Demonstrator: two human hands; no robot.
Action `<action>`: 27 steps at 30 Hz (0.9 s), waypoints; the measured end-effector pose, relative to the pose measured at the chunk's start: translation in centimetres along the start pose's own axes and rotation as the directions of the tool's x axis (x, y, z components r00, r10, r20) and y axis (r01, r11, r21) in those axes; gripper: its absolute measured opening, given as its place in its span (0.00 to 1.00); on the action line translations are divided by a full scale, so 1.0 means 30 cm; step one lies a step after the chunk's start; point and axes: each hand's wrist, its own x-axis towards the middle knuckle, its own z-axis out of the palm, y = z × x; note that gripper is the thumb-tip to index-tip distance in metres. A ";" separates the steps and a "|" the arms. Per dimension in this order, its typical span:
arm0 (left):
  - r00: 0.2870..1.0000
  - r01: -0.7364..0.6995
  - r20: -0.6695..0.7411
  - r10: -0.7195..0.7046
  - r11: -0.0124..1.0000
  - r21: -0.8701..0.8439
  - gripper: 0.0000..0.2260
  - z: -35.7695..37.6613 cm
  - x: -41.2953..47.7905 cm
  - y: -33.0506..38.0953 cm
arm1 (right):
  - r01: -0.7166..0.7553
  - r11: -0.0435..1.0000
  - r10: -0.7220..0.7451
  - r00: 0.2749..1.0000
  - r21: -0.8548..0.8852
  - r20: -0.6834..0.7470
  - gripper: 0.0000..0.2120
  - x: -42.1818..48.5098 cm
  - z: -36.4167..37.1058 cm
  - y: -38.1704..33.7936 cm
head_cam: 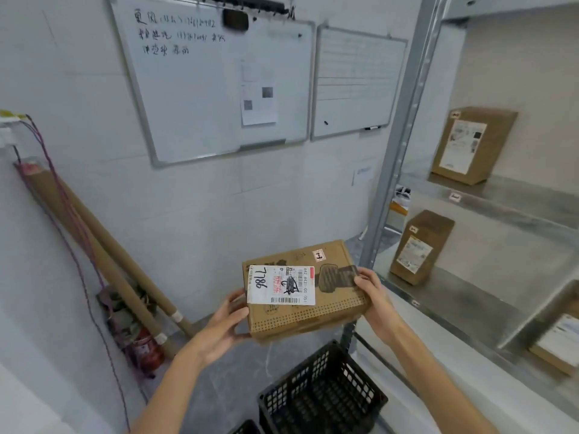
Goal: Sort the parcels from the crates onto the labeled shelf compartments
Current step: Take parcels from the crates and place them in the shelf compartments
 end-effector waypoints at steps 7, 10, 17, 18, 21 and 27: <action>0.999 0.037 0.021 -0.038 0.998 0.052 0.47 0.172 0.052 -0.072 | 0.154 0.985 -0.155 0.988 -0.084 -0.011 0.19 -0.122 -0.119 -0.085; 0.996 0.062 0.060 -0.065 0.997 0.049 0.49 0.238 0.064 -0.094 | 0.190 0.980 -0.193 0.980 -0.063 -0.053 0.20 -0.179 -0.177 -0.097; 0.988 0.098 0.109 -0.107 0.991 0.086 0.56 0.376 0.073 -0.162 | 0.225 0.957 -0.275 0.906 -0.182 -0.323 0.18 -0.285 -0.247 -0.125; 0.991 0.093 0.094 -0.100 0.993 0.079 0.53 0.399 0.074 -0.178 | 0.213 0.953 -0.289 0.858 -0.217 -0.426 0.19 -0.291 -0.240 -0.121; 0.994 0.086 0.072 -0.084 0.996 -0.026 0.33 0.489 0.076 -0.221 | 0.090 0.978 -0.182 0.813 -0.189 -0.554 0.35 -0.300 -0.225 -0.091; 0.962 0.144 0.238 -0.134 0.989 -0.029 0.54 0.638 0.085 -0.313 | 0.107 0.991 -0.064 0.911 0.082 -0.408 0.52 -0.357 -0.207 -0.045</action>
